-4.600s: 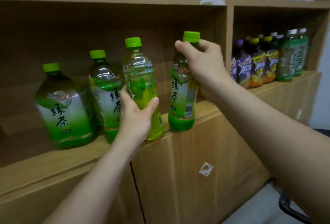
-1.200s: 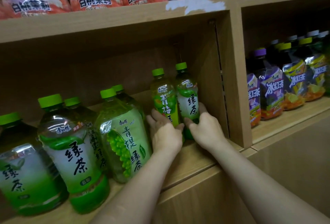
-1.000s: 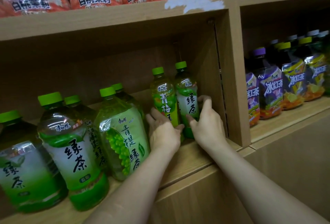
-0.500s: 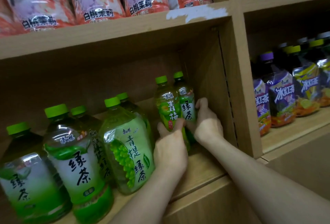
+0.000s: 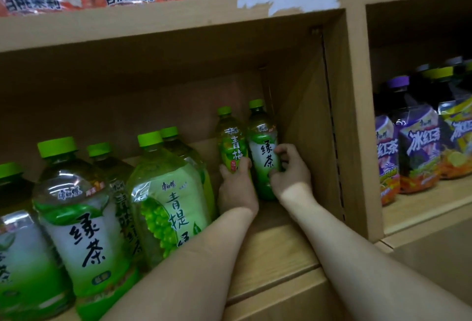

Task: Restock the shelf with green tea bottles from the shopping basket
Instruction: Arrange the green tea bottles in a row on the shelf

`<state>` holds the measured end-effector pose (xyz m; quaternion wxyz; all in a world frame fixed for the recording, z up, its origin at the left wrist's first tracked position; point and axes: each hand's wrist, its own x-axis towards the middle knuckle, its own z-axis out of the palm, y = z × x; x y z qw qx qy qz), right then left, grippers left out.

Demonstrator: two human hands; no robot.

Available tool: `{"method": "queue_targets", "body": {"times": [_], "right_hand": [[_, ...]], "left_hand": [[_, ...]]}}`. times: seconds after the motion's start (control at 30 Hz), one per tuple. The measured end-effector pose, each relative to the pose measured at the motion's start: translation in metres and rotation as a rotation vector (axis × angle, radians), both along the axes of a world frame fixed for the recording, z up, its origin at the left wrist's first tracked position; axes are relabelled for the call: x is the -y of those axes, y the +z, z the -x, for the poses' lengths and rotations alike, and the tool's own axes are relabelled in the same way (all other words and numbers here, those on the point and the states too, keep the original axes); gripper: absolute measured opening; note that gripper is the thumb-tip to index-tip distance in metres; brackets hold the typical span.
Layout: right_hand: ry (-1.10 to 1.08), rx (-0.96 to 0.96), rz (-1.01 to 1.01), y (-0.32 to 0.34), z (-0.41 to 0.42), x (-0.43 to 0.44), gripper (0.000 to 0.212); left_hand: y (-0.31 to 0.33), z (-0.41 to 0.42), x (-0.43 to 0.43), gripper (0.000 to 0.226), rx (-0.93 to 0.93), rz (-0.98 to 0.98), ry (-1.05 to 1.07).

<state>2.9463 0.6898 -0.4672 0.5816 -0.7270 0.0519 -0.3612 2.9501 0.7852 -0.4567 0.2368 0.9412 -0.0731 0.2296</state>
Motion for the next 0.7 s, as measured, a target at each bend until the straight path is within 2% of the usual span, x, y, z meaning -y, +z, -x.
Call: {"method": "queue_targets", "body": {"times": [0.1,0.23,0.37,0.5,0.7], "right_hand": [[0.011,-0.008,0.014,0.0,-0.003,0.0,0.044],[0.056,-0.11,0.057,-0.001,-0.004,-0.001,0.039],[0.107,-0.183,0.068,-0.003,-0.005,-0.002,0.043],[0.107,-0.293,0.144,-0.002,-0.003,0.0,0.056],[0.122,-0.333,0.193,0.004,0.006,0.001,0.04]], "left_hand": [[0.0,-0.007,0.002,0.041,-0.027,0.066,-0.009],[0.007,-0.015,0.003,0.052,-0.124,0.157,-0.038],[0.013,-0.011,0.004,0.051,-0.192,0.264,-0.021],[0.004,-0.006,0.001,0.052,-0.222,0.196,-0.023],[0.016,0.022,-0.003,0.061,-0.279,0.172,-0.075]]}}
